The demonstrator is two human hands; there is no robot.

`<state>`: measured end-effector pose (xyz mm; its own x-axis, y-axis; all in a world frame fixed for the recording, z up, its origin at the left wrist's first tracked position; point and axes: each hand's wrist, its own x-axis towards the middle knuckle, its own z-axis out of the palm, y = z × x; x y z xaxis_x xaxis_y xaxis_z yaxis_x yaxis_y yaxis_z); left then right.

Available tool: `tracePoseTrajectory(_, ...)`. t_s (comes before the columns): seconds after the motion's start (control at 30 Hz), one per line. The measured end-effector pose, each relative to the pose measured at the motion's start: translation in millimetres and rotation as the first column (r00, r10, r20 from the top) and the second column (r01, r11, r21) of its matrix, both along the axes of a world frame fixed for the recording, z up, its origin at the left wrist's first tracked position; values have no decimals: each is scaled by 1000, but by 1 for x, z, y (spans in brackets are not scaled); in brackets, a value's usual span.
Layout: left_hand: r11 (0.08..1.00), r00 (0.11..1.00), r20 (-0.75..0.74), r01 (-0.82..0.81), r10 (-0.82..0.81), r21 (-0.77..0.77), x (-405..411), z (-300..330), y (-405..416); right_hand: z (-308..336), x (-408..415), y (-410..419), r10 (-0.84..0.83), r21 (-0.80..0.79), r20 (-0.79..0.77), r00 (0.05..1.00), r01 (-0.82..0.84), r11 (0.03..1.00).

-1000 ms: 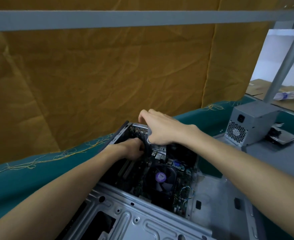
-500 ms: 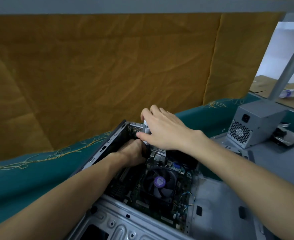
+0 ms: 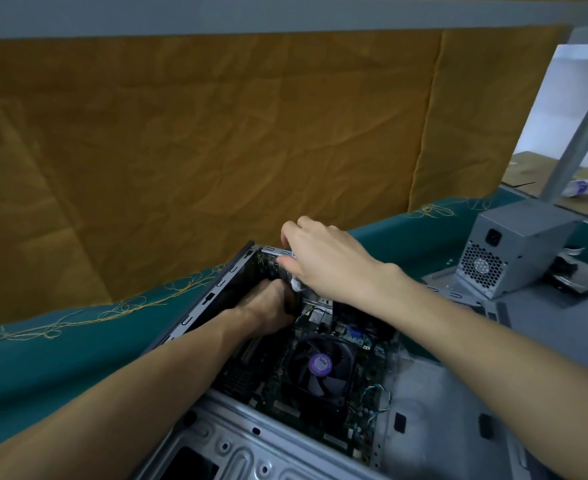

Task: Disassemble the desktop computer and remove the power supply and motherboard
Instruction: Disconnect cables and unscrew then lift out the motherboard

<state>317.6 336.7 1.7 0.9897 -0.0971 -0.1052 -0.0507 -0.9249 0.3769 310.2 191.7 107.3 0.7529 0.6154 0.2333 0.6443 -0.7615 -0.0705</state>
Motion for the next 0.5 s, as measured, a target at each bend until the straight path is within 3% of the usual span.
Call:
tracePoseTrajectory(0.1,1000,1000,16,3,-3,-17,-2,-2,1,9,6,-2,132,105,-280,951,-106,989)
tracePoseTrajectory(0.17,999,1000,30,-3,4,-36,-1,-4,1,16,5,-2,165,88,-411,897,-142,986)
tracePoseTrajectory(0.23,1000,999,42,6,-5,-30,0,-5,1,13,1,5,100,-83,-234,967,-122,989)
tracePoseTrajectory(0.3,999,999,47,23,-21,-40,1,-5,0,9,-3,12,16,-232,96,995,6,973)
tracePoseTrajectory(0.37,999,999,35,18,-16,-33,2,-5,1,12,-4,17,7,-262,191,981,44,964)
tracePoseTrajectory(0.5,999,1000,7,19,-19,-45,3,-8,3,36,7,22,22,-265,-248,969,-90,960)
